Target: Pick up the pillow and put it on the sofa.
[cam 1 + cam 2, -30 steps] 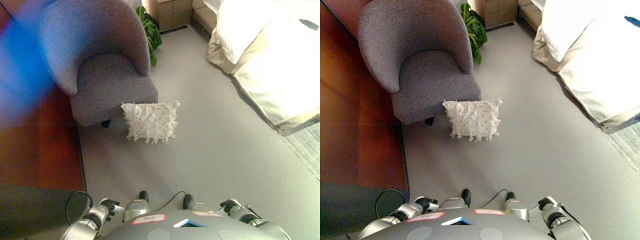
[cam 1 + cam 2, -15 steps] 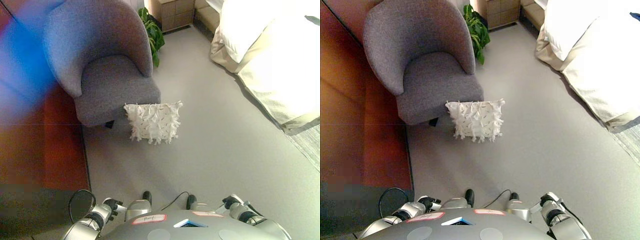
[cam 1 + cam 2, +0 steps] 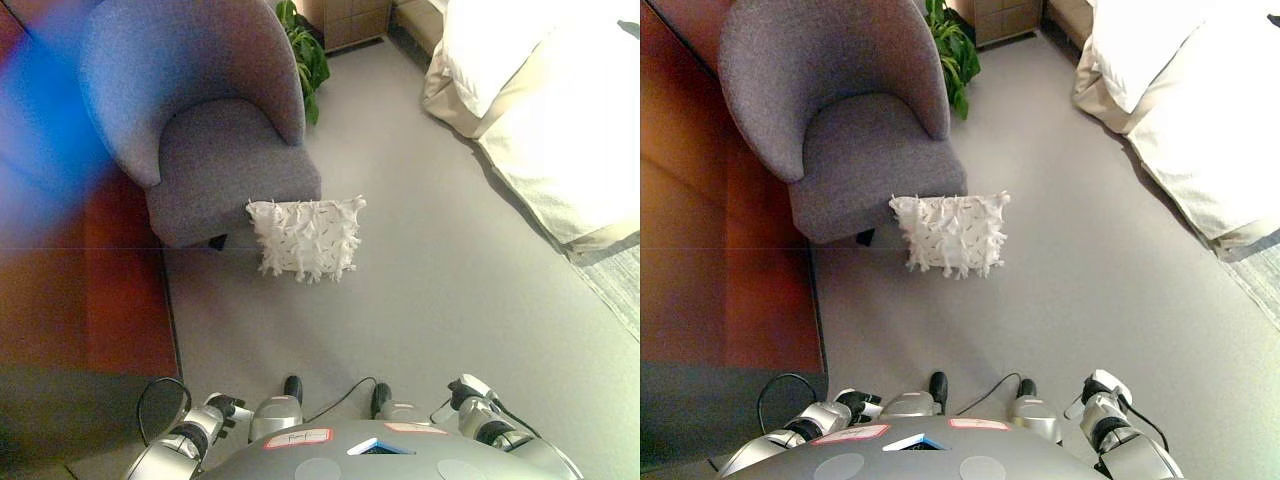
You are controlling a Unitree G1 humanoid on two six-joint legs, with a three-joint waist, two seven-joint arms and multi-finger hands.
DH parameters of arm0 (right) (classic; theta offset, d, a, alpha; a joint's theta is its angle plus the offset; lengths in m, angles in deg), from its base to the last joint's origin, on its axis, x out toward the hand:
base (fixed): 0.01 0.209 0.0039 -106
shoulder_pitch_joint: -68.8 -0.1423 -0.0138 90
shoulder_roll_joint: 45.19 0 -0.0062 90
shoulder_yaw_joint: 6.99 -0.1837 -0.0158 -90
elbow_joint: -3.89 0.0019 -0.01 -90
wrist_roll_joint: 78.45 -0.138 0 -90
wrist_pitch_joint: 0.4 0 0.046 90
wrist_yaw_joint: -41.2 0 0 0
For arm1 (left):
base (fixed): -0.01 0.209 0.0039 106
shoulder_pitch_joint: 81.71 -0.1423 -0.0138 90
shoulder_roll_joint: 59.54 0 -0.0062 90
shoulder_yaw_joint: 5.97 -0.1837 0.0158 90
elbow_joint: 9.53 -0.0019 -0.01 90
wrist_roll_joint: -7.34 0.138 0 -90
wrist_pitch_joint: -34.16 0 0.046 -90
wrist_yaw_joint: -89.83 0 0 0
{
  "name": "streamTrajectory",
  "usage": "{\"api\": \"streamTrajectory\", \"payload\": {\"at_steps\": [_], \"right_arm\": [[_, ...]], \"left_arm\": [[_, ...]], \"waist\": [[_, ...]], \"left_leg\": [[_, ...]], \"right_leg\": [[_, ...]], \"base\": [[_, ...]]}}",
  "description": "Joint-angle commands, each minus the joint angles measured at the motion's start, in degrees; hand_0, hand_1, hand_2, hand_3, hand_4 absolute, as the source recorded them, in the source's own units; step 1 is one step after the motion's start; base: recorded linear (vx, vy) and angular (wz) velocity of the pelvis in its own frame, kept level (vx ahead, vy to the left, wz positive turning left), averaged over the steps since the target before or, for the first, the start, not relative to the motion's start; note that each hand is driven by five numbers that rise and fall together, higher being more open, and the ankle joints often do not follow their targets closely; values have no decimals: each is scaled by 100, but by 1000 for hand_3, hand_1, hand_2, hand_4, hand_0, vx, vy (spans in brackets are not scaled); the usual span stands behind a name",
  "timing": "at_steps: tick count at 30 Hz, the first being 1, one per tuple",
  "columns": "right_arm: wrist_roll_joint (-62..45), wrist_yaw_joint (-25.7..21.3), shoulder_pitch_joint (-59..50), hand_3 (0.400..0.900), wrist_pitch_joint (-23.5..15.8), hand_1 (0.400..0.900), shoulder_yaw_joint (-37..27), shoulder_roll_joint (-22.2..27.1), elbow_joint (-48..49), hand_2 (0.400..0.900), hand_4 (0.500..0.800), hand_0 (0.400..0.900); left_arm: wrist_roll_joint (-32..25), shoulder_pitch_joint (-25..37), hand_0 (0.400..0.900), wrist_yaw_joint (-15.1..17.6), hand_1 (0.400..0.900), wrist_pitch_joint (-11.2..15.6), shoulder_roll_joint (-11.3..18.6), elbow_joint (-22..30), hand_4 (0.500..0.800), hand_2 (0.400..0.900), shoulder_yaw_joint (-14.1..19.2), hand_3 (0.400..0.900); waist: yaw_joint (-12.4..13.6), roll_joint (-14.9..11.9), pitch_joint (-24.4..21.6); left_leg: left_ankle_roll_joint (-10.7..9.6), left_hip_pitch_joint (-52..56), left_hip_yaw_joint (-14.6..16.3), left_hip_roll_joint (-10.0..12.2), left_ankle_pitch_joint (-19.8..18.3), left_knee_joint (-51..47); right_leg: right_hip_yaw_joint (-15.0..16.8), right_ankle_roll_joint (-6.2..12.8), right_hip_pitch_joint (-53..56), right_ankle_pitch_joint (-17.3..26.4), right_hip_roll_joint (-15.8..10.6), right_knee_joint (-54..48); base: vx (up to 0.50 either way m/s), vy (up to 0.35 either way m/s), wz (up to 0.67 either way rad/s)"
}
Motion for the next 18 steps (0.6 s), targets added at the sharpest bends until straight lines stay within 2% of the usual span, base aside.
{"api": "streamTrajectory", "payload": {"at_steps": [1,10,11,12,13,14,16,18], "right_arm": [[-314,-235,-354,900,-29,900,166,166,-150,900,800,900],[-494,-191,-398,900,-58,900,135,213,-127,900,800,900],[-561,-197,-415,900,-45,900,119,228,-122,900,800,900],[-634,-207,-451,900,-2,900,109,255,-112,900,800,900],[-636,-184,-495,900,8,900,90,285,-118,900,800,900],[-597,-153,-506,900,31,900,81,302,-119,900,800,900],[-578,-141,-515,900,17,900,128,348,-134,900,800,900],[-538,-121,-507,900,8,900,132,422,-178,900,800,900]], "left_arm": [[-18,358,900,25,900,35,32,-202,800,900,-36,900],[8,440,900,3,900,-11,71,-204,800,900,-36,900],[31,475,900,20,900,2,80,-204,800,900,-51,900],[116,560,900,49,900,18,76,-186,800,900,-63,900],[129,608,900,142,900,41,67,-185,800,900,-52,900],[122,622,900,224,900,59,60,-184,800,900,-37,900],[85,674,900,279,900,100,89,-180,800,900,32,900],[21,646,900,264,900,157,105,-201,800,900,129,900]], "waist": [[-64,-214,188],[-132,-223,262],[-171,-231,293],[-219,-282,365],[-255,-409,430],[-264,-452,459],[-226,-586,618],[-68,-604,822]], "left_leg": [[418,117,298,-475,-399,-37],[352,77,354,-352,-359,-15],[324,53,356,-304,-349,22],[258,-59,395,-217,-396,330],[278,-293,477,-188,-603,1042],[290,-395,500,-180,-685,1259],[290,-855,456,-77,-412,2395],[280,-1562,296,-115,-164,3069]], "right_leg": [[243,126,-117,-212,75,256],[334,34,-199,-263,196,303],[416,-17,-236,-278,266,315],[478,-96,-309,-288,298,359],[495,-168,-424,-248,232,440],[502,-195,-469,-237,210,483],[493,-308,-508,-205,193,573],[646,-377,-347,-290,278,639]], "base": [[14,-59,-6],[5,-77,-5],[-17,-159,6],[-41,-229,4],[-30,-194,1],[-19,-182,-11],[15,-173,-21],[151,-127,-54]]}}
